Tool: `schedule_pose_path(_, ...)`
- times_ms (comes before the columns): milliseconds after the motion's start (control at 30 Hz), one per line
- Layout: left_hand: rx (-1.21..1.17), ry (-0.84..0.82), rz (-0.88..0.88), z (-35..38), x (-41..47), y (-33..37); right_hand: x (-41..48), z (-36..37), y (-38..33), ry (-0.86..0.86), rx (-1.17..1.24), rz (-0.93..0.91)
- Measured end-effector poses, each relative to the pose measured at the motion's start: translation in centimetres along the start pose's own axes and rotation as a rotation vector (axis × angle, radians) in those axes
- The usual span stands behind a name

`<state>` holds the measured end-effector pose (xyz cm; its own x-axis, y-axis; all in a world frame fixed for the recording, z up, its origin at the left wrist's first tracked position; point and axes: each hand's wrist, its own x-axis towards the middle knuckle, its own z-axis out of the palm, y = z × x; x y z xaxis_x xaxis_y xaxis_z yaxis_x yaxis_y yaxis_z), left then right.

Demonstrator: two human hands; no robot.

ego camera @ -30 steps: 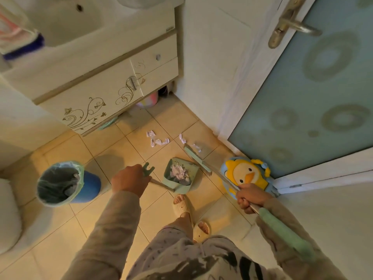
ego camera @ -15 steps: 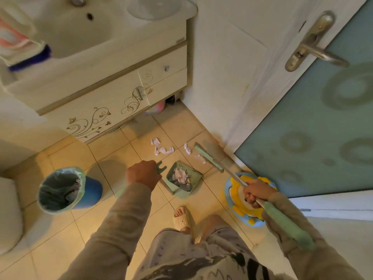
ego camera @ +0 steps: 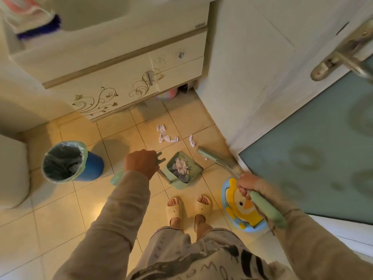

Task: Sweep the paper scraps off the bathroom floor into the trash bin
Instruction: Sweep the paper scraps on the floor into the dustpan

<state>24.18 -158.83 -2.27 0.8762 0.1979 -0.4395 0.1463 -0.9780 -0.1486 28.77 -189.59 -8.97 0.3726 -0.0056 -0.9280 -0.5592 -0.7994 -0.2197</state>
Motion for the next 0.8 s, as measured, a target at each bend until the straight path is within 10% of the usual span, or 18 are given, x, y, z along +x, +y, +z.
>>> schedule_pose_path(333,-0.007,-0.001,-0.089,0.1,-0.7,-0.2,-2.9,-3.7,4.5,-0.208,0.381,0.053)
schedule_pose_path(800,-0.130,-0.003,-0.285,2.3,-2.7,-0.1,4.2,-5.5,-6.9,0.060,0.004,-0.070)
